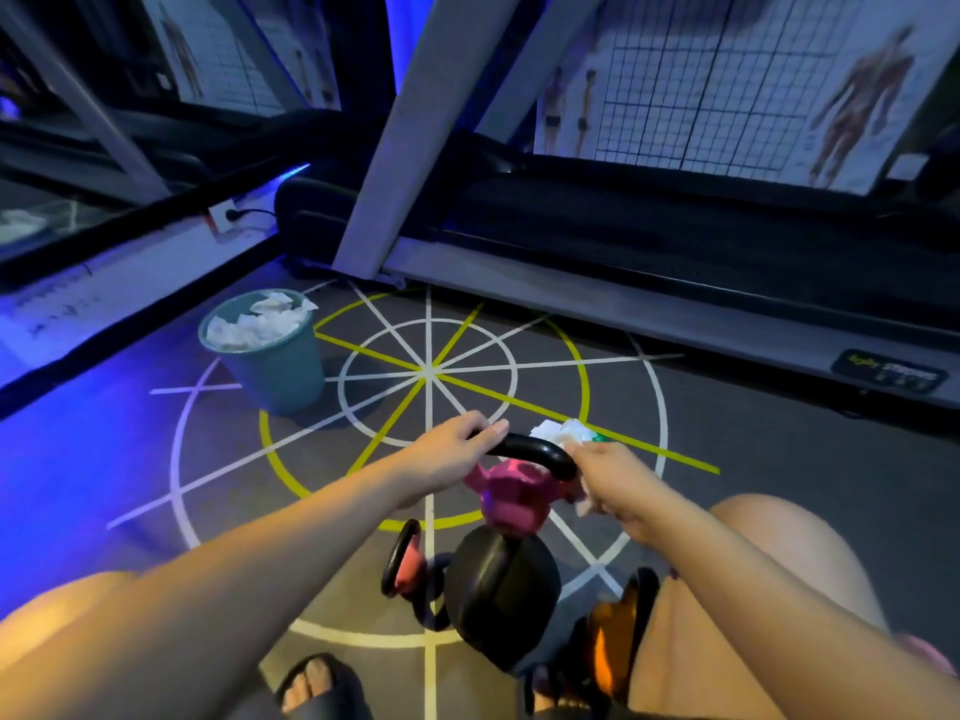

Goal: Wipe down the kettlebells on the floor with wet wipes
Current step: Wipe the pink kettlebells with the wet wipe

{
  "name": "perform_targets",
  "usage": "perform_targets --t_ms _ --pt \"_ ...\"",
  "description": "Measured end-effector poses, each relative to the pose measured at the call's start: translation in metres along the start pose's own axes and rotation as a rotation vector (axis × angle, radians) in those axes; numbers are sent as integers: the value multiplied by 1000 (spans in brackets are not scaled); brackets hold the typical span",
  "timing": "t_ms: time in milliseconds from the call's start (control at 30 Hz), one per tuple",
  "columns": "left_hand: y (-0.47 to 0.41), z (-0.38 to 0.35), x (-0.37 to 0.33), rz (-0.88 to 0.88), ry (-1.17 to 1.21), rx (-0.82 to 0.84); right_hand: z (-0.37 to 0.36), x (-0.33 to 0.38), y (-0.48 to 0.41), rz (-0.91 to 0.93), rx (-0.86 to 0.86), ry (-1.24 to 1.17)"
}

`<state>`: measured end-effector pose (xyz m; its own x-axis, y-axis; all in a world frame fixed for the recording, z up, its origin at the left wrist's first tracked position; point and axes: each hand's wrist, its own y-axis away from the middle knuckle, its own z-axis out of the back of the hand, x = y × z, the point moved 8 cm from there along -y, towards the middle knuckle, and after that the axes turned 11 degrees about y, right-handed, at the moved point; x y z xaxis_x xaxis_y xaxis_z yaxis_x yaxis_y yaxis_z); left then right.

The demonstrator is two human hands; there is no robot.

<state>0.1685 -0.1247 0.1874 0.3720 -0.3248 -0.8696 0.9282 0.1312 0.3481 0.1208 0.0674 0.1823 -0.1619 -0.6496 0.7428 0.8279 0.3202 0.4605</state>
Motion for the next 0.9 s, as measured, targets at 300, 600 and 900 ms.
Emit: perform_targets --t_ms 300,600,900 --pt "-30 8 -11 -151 -93 -202 -11 -3 -5 130 -18 186" --pt "-52 -3 -29 -210 -164 17 -1 1 -33 218 -28 255" --pt "-52 -2 -27 -262 -168 59 1 19 -24 352 -151 -172"
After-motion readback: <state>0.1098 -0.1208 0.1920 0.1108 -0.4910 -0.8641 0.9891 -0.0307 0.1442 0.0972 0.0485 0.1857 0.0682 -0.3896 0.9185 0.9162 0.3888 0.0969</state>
